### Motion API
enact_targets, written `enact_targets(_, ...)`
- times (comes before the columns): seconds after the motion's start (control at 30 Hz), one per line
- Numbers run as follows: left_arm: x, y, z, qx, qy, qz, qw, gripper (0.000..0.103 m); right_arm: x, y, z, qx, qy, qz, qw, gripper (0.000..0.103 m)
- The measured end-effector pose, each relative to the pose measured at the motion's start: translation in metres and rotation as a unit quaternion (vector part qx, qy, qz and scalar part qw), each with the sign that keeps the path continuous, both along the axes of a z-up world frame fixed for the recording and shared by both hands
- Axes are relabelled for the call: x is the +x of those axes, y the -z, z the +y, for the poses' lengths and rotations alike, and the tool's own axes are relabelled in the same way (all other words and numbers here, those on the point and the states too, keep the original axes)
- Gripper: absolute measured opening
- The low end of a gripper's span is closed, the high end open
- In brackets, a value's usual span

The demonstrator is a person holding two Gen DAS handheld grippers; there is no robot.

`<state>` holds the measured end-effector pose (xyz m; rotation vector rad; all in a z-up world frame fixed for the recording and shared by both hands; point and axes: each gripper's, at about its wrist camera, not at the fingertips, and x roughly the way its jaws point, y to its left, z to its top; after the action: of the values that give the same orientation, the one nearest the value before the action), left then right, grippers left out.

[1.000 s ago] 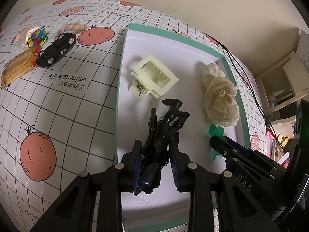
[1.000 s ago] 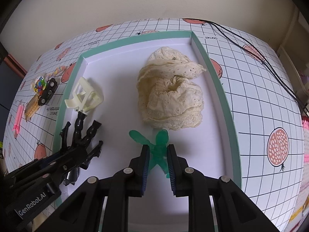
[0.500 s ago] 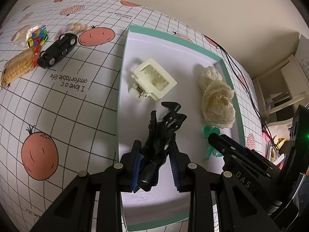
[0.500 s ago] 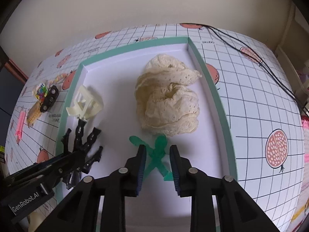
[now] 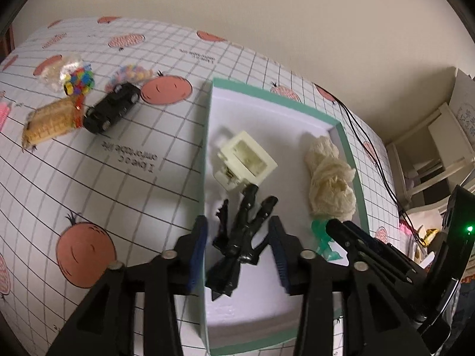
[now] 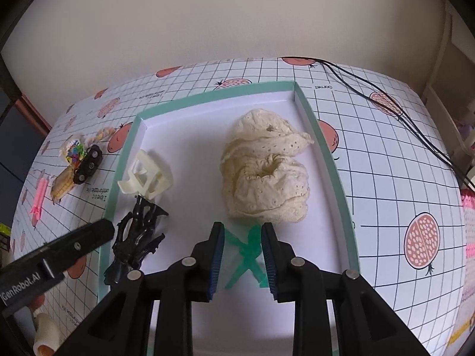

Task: Organize objects
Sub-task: 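Open the right tool to drop the green toy while the left tool releases the black figure into the tray, then move the left tool to the pink hair roller while the right tool moves to the black toy car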

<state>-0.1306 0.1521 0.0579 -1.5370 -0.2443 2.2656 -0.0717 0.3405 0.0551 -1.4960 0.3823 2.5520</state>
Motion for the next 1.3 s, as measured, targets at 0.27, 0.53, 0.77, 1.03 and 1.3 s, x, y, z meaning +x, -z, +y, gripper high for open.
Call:
enact_targets(0.27,-0.002,-0.006,-0.008,-0.004,-0.023,0.035,0.9991,0.081,-0.002,-0.001,-0.004,0.004,-0.011,0.009,1.0,0.045)
enact_targets(0.53,-0.005,-0.007,-0.016,-0.01,-0.045,0.055,0.9974,0.102,-0.002,-0.001,-0.008,0.009,-0.017,0.015,1.0,0.069)
enact_targets(0.77,-0.008,-0.005,-0.026,-0.011,-0.063,0.06,0.9962,0.103,-0.002,-0.001,-0.01,0.015,-0.015,0.021,1.0,0.092)
enact_targets(1.03,-0.01,-0.006,-0.038,-0.012,-0.075,0.065,0.995,0.103,-0.003,-0.004,-0.01,0.018,-0.009,0.034,0.999,0.103)
enact_targets(1.3,-0.013,-0.01,-0.046,-0.016,-0.077,0.076,0.994,0.103,-0.005,-0.004,-0.016,0.022,-0.008,0.032,0.999,0.103)
